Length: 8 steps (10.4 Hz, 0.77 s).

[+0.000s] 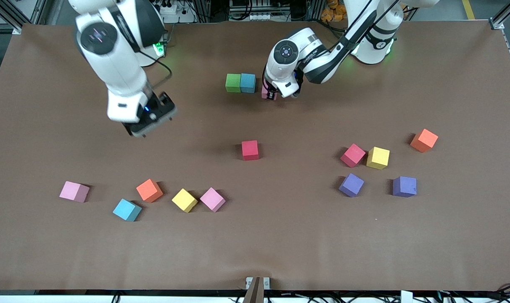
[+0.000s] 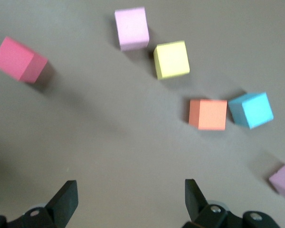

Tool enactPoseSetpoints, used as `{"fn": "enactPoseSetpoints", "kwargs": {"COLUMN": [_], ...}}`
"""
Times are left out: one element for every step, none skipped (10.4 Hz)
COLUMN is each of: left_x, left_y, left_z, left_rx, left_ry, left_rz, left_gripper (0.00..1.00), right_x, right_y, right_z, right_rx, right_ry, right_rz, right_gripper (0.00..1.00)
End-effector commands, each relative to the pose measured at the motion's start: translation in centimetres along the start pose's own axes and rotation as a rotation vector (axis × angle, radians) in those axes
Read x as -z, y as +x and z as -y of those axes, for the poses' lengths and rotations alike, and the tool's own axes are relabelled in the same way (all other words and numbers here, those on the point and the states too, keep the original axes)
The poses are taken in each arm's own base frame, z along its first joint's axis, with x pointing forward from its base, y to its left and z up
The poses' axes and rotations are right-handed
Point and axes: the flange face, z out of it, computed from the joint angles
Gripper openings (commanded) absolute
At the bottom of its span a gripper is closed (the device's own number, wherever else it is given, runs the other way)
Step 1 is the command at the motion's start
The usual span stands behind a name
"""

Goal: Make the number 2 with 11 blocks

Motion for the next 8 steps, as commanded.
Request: {"fn": "enactPoseSetpoints", "kwargs": {"left_x": [-0.1, -0.2, -0.2, -0.3, -0.6, -0.7, -0.8, -1.0], "left_y": [0.4, 0.1, -0.1, -0.2, -0.6, -0.6, -0.7, -1.0], "left_z": [0.9, 1.1, 1.3, 1.4, 1.7, 1.6, 1.8, 2.3], "left_rx": [0.075, 0.132, 0.149, 0.151, 0.158, 0.161, 0.158, 0.146], "left_ry": [-0.013, -0.017, -0.017, -0.017, -0.017, -0.018, -0.019, -0.014], "left_rz": [0.02, 0.026, 0.027, 0.029, 0.039, 0.044, 0.046, 0.044], "left_gripper": [0.46, 0.46, 0.46, 0.46, 0.46, 0.46, 0.46, 0.46], "right_x": [-0.2, -1.7, -2.9, -3.9, -5.5, -7.4, -8.8, -9.8], "right_y": [4.3, 5.4, 6.8, 7.8, 8.8, 9.5, 9.7, 10.0], "right_z": [-4.7, -7.3, -9.1, -10.5, -10.9, -11.1, -11.3, -11.2], "right_rx": [-0.175, -0.259, -0.279, -0.281, -0.241, -0.176, -0.137, -0.111], "right_ry": [0.054, 0.085, 0.088, 0.075, 0.069, 0.067, 0.069, 0.067], "right_rz": [-0.028, -0.035, -0.042, -0.044, -0.036, -0.021, -0.01, -0.006], "right_gripper": [0.99, 0.99, 1.0, 1.0, 1.0, 1.0, 1.0, 1.0]}}
